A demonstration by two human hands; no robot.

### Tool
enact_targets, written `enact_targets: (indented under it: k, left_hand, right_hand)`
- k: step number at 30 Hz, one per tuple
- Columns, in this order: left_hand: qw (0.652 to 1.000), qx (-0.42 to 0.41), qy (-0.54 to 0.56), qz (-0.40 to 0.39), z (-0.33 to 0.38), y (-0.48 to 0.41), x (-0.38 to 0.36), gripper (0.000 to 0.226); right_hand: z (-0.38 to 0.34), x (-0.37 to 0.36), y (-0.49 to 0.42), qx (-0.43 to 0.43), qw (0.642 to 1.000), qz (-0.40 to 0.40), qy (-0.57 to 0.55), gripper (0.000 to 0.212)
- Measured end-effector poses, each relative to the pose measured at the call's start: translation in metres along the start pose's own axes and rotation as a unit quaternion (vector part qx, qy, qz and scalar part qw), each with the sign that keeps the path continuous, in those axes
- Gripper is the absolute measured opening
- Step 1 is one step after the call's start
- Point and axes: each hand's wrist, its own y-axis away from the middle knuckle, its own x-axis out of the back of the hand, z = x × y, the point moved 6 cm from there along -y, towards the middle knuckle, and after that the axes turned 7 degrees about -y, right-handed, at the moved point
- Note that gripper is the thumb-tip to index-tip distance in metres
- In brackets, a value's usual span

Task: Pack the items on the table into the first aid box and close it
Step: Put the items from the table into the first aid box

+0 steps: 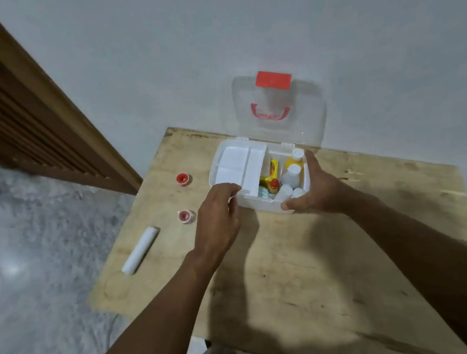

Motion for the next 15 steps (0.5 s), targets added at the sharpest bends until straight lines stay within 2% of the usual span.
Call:
enact_targets:
  k: [4,8,12,15]
  left_hand:
    - [0.999,0.009,-0.021,0.048,-0.013,0.025,0.019,0.023]
    - [0.996,0.052,-0.052,0.044,-0.046,0.041,0.039,0.027]
    - [0.989,0.097,-0.107,-0.014,-0.088,0.061,0.065,0.027]
    - [0.973,0.14,-0.165,-0.083,-0.122,0.073,0.083,0.031]
  right_hand:
    - [-0.004,0.0,0.002,-0.002,1.0,-0.014,0.003,0.115]
    - [-0.011,0.0,0.006,-0.009,0.999,-0.029,0.029,0.116]
    - [-0.018,0.001,0.008,-0.017,0.997,-0.023,0.065,0.12]
    - [-0.024,-0.003,0.009,-0.03,0.995,-0.033,0.086,0.139]
